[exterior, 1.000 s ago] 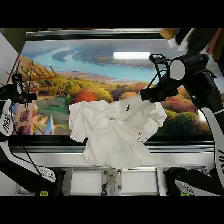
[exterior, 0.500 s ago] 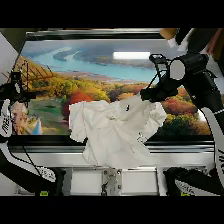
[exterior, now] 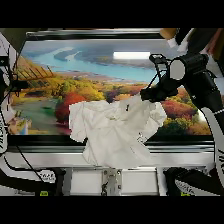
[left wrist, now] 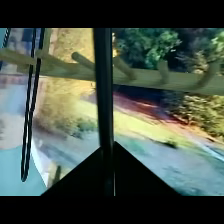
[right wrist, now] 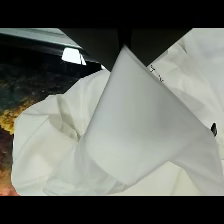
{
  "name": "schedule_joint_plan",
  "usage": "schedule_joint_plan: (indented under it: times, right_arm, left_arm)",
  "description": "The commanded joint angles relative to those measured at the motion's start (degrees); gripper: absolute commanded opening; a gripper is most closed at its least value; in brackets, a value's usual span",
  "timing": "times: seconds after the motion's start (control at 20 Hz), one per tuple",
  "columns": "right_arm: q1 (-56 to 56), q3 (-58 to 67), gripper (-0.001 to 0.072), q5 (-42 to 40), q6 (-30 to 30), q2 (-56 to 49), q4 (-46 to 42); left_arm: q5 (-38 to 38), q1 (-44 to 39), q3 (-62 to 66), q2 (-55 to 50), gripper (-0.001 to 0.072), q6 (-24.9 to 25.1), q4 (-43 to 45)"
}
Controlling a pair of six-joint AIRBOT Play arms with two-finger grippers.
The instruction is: Fold the clothes and pants, and hang the long-sleeved shirts on hangers.
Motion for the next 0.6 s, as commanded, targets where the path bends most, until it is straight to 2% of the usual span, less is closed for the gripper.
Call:
schedule_joint_plan:
  times: [0.0, 0.1, 0.2, 0.3, 0.4, 0.45, 0.5, 0.55]
  right_arm:
    - [0.02, -0.02, 0.0015, 0.02, 0.02, -0.02, 0.02]
    - [0.02, -0.02, 0.0016, 0.02, 0.02, -0.02, 0.02]
    - [0.02, -0.02, 0.0016, 0.02, 0.02, -0.02, 0.02]
    - [0.02, -0.02, 0.0016, 0.02, 0.02, -0.02, 0.02]
    - [0.02, -0.02, 0.0016, 0.02, 0.02, -0.02, 0.02]
    - [0.02, -0.02, 0.0016, 0.02, 0.02, -0.02, 0.02]
    - [0.02, -0.02, 0.0016, 0.02, 0.02, -0.02, 0.02]
    - [0.02, -0.02, 0.0016, 0.02, 0.02, -0.02, 0.02]
  left_arm:
    - [-0.68, -3.80, 0.04, 3.87, 0.0011, 1.70, -0.11]
    - [-1.29, -6.40, 0.04, 6.82, 0.0012, 2.95, -0.28]
    - [-4.37, -9.46, 0.04, 10.75, 0.0012, 9.99, -3.91]
    - [-9.77, -12.17, 0.04, 15.39, 0.0012, 25.42, -14.43]
    - [-18.93, -14.60, 0.04, 19.93, 0.0012, 44.89, -27.28]
    - [-24.46, -15.37, 0.04, 21.92, 0.0012, 52.37, -33.29]
    - [-29.59, -15.80, 0.04, 23.45, 0.0012, 56.81, -37.83]
    - [-34.14, -15.93, 0.04, 24.76, 0.0012, 59.10, -40.57]
